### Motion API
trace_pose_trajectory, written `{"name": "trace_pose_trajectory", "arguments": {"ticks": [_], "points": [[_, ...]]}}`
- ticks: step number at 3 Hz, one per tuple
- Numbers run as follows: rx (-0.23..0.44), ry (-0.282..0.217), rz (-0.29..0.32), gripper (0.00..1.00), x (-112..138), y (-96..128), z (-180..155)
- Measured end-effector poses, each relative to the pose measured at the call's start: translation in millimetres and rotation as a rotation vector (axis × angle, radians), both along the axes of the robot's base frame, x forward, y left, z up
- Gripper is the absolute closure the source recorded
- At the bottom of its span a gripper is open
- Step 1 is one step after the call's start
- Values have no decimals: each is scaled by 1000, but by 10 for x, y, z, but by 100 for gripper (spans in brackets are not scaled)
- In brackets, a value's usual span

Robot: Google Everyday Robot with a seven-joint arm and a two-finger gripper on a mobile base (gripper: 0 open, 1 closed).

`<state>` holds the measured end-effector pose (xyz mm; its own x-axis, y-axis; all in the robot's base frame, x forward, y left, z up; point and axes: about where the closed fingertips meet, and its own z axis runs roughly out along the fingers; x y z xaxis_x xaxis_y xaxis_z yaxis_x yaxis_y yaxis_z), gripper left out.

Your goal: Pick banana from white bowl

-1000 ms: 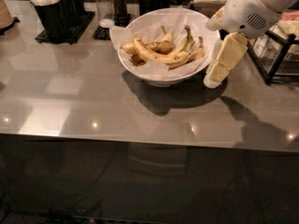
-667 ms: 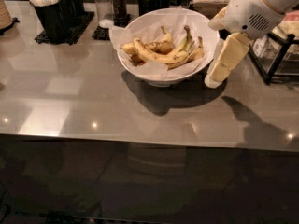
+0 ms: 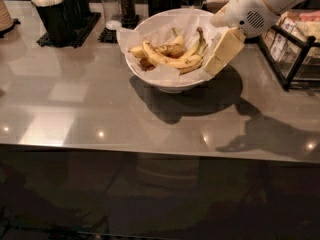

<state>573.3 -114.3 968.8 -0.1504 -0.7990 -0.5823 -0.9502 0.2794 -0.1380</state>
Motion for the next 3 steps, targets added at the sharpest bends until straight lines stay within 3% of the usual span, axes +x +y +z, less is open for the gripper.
{"name": "trace_pose_trajectory", "arguments": {"ticks": [2,3], "points": [[3,-4,1,38,21,10,13],[3,-1,20,37,56,91,-9]]}}
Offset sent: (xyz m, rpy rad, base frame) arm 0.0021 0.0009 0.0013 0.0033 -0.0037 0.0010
